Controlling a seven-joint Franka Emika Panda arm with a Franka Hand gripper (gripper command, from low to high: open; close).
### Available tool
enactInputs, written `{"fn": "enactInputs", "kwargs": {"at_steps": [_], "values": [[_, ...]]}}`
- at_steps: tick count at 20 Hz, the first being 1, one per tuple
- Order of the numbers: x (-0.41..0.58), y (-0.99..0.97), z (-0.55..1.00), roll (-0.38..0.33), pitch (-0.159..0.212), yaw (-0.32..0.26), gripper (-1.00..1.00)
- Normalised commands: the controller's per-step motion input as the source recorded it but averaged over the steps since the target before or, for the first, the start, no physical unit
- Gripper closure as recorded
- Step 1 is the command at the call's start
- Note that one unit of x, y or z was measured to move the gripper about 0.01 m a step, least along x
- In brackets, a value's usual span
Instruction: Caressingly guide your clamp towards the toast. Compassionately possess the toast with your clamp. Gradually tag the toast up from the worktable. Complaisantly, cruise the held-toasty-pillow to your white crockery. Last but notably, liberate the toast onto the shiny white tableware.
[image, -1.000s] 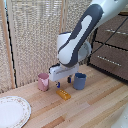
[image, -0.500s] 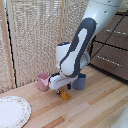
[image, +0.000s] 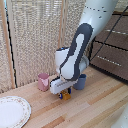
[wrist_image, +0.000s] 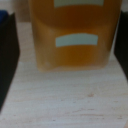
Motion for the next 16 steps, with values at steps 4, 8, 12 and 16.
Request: {"fn": "enactInputs", "kwargs": {"at_steps": [4,8,12,16], "values": [[0.044,-0.02,-0.04,-0.007,0.000,0.114,1.00],[0.000,0.00,0.22,0.002,-0.016,0.061,1.00],[-0.006,0.03,0.95,0.000,-0.080,0.003,1.00],[0.012,0.13,1.00,0.000,-0.004,0.003,1.00]]}}
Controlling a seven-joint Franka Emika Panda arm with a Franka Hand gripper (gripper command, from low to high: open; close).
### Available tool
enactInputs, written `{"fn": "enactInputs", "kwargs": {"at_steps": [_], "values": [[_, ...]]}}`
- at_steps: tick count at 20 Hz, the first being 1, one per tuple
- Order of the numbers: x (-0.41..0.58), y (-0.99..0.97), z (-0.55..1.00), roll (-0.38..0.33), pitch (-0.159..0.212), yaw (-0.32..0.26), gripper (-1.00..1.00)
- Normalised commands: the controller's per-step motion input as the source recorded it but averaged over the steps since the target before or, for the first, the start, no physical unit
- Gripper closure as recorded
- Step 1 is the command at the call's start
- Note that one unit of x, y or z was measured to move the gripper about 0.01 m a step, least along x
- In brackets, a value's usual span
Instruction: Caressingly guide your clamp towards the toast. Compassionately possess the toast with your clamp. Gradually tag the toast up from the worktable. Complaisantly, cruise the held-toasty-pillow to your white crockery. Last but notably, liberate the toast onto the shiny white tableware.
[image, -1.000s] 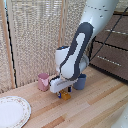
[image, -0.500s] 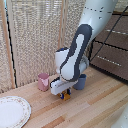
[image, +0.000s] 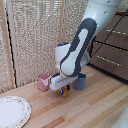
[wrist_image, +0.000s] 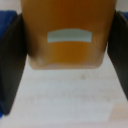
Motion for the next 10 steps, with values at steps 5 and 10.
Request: {"fn": "enactInputs", "kwargs": {"at_steps": [5,10], "values": [[0.123,0.32,1.00,0.000,0.011,0.019,1.00],[0.253,0.59,0.86,-0.011,0.060,0.041,1.00]]}}
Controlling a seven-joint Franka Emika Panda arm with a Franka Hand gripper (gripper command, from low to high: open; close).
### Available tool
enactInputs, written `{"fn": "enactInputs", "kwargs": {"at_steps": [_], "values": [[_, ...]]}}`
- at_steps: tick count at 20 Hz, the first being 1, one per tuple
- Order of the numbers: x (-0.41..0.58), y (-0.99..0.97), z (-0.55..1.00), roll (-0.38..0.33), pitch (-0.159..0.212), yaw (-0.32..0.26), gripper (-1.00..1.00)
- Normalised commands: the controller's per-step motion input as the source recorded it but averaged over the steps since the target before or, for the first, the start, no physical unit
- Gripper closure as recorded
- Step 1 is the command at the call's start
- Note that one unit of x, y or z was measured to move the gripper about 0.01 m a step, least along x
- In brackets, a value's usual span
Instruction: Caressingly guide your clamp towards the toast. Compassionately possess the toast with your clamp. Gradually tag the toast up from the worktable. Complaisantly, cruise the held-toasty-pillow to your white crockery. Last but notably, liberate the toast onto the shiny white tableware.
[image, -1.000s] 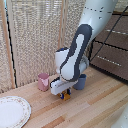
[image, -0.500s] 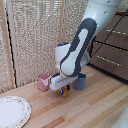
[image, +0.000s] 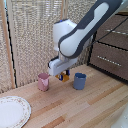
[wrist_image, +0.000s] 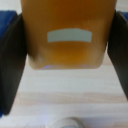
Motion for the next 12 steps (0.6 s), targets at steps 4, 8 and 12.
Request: {"fn": "enactInputs", "kwargs": {"at_steps": [4,8,12], "values": [[0.373,0.70,0.61,0.060,0.059,0.027,1.00],[0.319,0.76,0.49,0.141,0.044,0.002,1.00],[0.277,0.81,0.32,0.138,0.042,0.000,1.00]]}}
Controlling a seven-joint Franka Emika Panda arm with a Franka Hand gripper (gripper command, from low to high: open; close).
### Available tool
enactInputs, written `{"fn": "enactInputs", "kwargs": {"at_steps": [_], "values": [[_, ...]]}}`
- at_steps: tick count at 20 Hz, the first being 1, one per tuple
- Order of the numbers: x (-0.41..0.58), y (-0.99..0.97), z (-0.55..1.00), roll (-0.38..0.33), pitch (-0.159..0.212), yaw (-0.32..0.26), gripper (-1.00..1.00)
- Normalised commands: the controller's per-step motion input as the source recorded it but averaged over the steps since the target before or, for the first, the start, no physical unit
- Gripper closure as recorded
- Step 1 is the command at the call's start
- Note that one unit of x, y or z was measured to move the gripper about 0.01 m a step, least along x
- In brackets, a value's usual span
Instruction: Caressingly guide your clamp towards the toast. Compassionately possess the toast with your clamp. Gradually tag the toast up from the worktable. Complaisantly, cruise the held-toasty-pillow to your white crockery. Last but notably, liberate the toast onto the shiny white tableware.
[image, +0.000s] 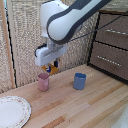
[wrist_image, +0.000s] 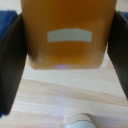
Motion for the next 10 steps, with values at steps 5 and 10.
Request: {"fn": "enactInputs", "kwargs": {"at_steps": [5,10], "values": [[0.213,0.89,0.10,0.101,0.058,0.008,1.00],[0.145,0.98,-0.05,0.018,0.065,0.020,1.00]]}}
